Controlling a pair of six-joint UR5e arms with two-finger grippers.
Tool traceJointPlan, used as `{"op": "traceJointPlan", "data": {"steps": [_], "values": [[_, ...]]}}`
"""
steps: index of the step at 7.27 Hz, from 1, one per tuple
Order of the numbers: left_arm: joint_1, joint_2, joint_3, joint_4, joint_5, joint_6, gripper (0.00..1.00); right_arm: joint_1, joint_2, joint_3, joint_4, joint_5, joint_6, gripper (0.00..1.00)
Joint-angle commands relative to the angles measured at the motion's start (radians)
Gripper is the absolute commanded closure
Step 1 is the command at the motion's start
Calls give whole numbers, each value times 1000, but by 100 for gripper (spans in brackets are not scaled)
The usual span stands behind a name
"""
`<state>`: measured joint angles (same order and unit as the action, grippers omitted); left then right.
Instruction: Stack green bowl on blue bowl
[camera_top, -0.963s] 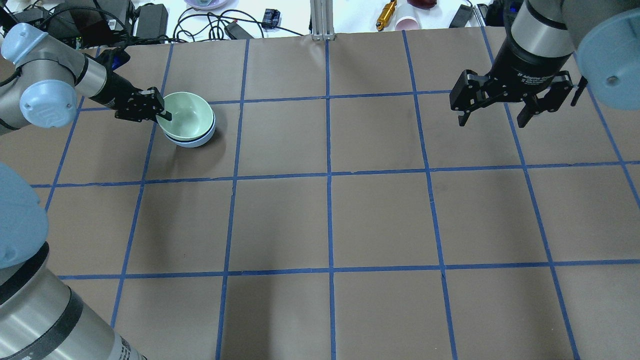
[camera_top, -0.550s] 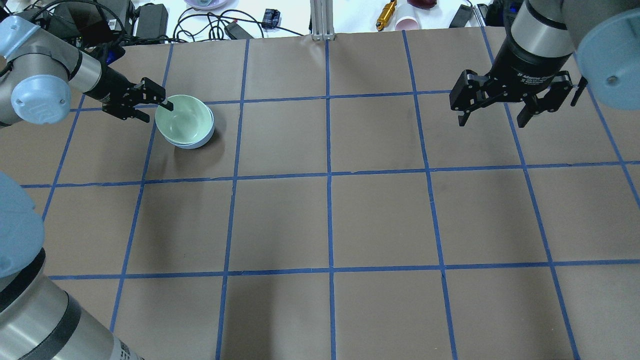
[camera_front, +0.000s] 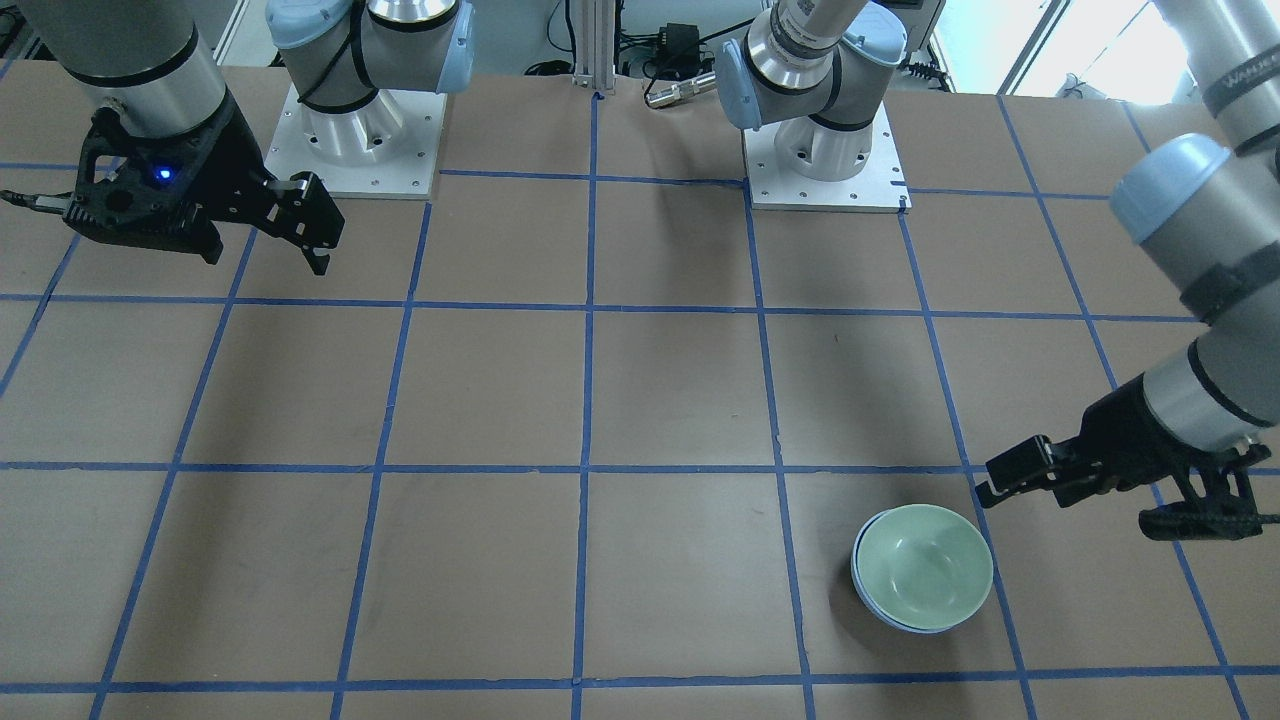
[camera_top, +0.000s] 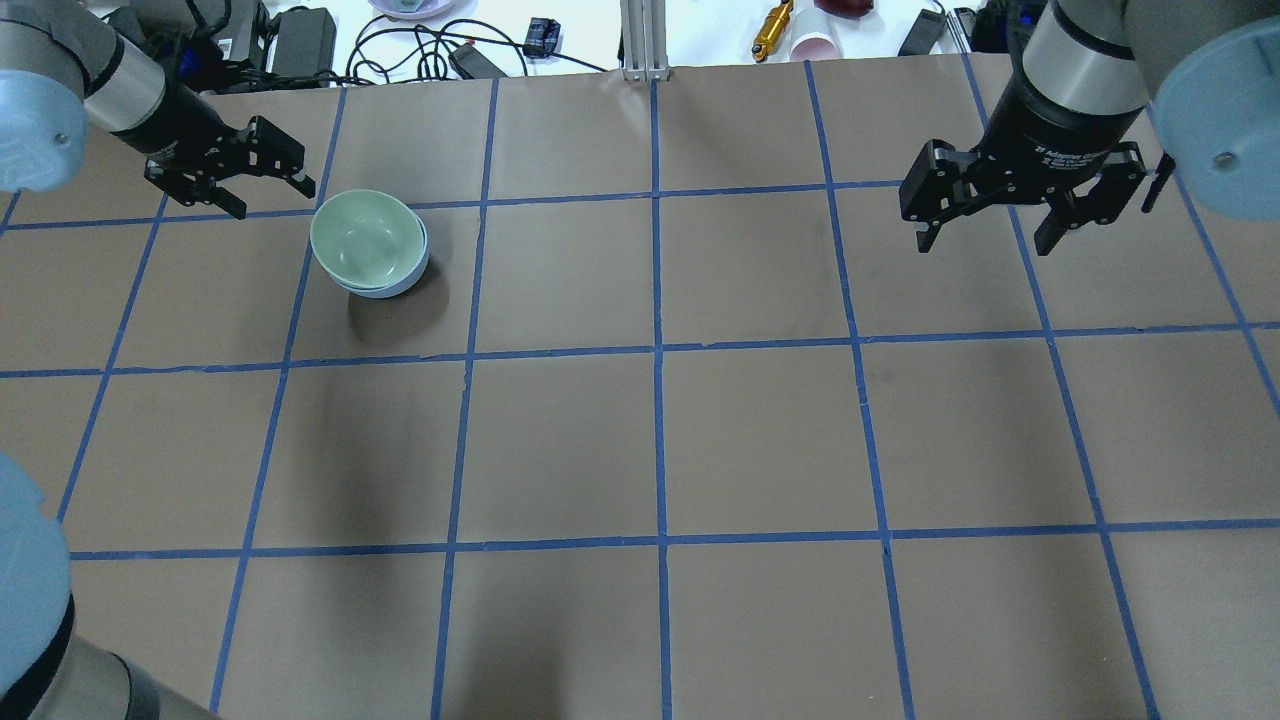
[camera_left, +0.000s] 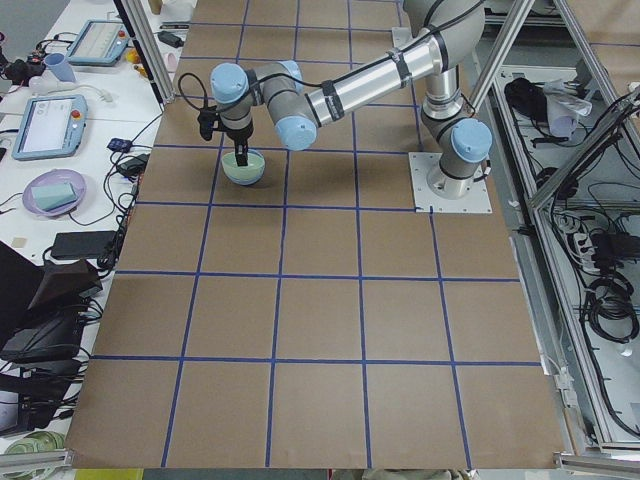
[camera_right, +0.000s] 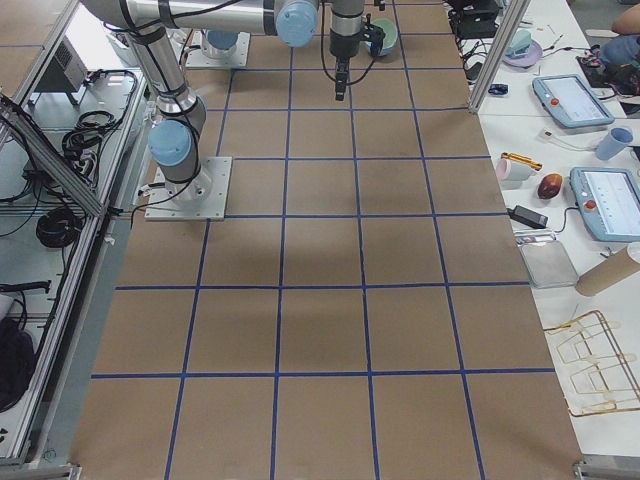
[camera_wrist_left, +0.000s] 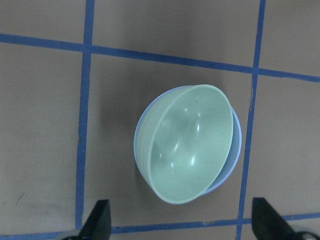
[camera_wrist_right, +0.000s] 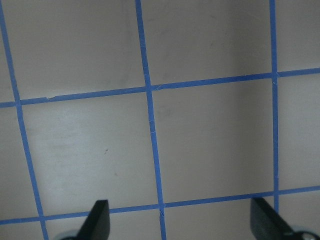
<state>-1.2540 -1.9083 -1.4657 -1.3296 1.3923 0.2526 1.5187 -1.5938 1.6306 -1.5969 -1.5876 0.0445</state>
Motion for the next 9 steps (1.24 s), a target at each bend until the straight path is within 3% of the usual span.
{"op": "traceJointPlan", "data": {"steps": [1, 2, 4, 7, 9], "values": [[-117, 121, 16, -98, 96, -114, 0, 0, 0, 0, 0, 1, 0, 0], [-160, 174, 15, -152, 96, -162, 0, 0, 0, 0, 0, 0, 0, 0], [-269, 265, 5, -189, 198, -209, 0, 0, 0, 0, 0, 0, 0, 0], [-292, 374, -10, -334, 188, -233, 0, 0, 0, 0, 0, 1, 0, 0], [-289, 377, -59, -285, 185, -220, 0, 0, 0, 0, 0, 0, 0, 0]]}}
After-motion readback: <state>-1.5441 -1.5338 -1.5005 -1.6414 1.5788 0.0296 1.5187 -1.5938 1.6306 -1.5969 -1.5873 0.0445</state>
